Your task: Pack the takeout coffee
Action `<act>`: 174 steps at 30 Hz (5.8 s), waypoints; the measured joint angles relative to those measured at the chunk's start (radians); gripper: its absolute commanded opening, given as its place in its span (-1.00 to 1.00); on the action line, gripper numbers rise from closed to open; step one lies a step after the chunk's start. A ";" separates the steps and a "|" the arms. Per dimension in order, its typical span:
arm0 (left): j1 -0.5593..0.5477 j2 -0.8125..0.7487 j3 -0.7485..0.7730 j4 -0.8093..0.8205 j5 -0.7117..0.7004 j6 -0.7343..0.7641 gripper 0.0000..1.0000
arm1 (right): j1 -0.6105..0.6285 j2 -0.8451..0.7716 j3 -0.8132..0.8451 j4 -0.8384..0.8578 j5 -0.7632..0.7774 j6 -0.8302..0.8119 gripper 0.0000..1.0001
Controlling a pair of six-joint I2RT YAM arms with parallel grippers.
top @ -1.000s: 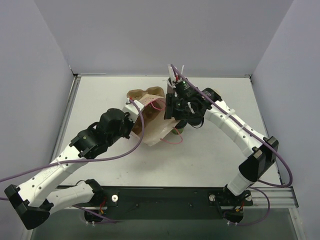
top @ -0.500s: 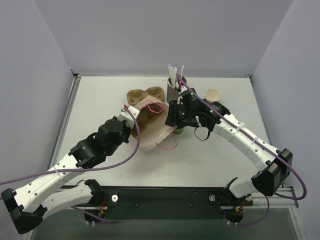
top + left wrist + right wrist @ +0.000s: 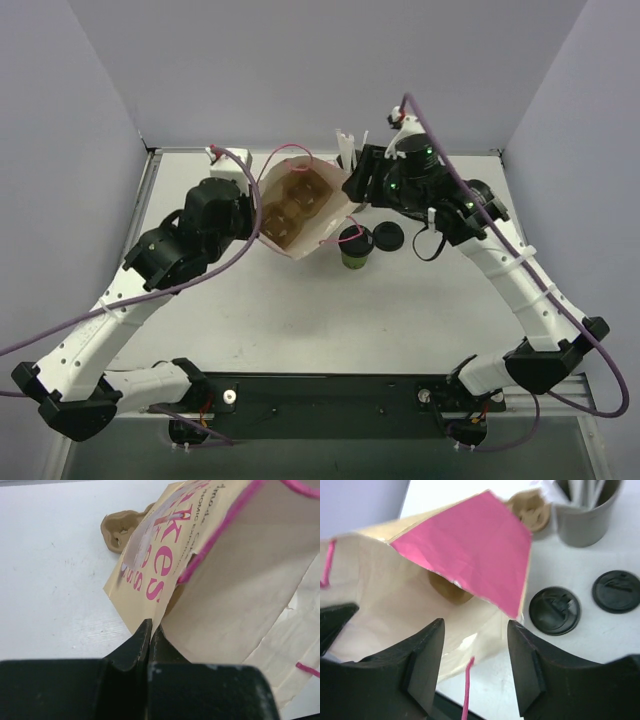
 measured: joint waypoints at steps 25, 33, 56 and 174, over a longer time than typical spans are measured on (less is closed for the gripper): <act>0.131 0.077 -0.100 -0.285 0.173 -0.379 -1.00 | -0.111 0.244 0.018 -0.295 0.036 0.041 0.20; 0.131 0.081 -0.023 -0.254 0.180 -0.350 -1.00 | -0.109 0.395 0.105 -0.360 0.029 0.015 0.60; 0.192 0.064 -0.025 -0.232 0.190 -0.239 -1.00 | -0.155 0.473 0.106 -0.297 0.035 -0.074 0.04; 0.275 0.102 -0.001 -0.210 0.262 -0.195 -1.00 | -0.124 0.455 -0.028 -0.110 -0.051 -0.368 0.84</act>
